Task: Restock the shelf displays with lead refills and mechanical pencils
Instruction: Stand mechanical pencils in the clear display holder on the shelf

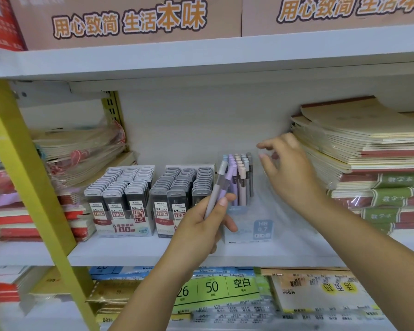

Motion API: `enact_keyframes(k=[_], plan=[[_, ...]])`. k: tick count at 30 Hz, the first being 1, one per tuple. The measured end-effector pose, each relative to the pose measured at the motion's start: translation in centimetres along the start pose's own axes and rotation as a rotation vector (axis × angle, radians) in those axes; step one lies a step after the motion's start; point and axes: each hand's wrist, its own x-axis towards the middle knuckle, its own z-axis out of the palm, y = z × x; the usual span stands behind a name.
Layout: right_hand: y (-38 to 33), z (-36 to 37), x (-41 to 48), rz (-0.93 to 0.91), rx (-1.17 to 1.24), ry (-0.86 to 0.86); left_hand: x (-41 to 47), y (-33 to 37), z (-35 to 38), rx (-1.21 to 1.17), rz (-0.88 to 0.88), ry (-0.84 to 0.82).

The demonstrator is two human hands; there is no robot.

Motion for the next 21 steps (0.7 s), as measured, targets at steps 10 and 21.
enact_keyframes(k=[10, 21], plan=[[-5.3, -2.5, -4.4, 0.225, 0.921, -0.255, -0.4, 0.6, 0.9, -0.142, -0.003, -0.193], [-1.7, -4.2, -1.6, -0.016, 0.634, 0.002, -0.1, -0.8, 0.3, 0.18, 0.042, 0.046]])
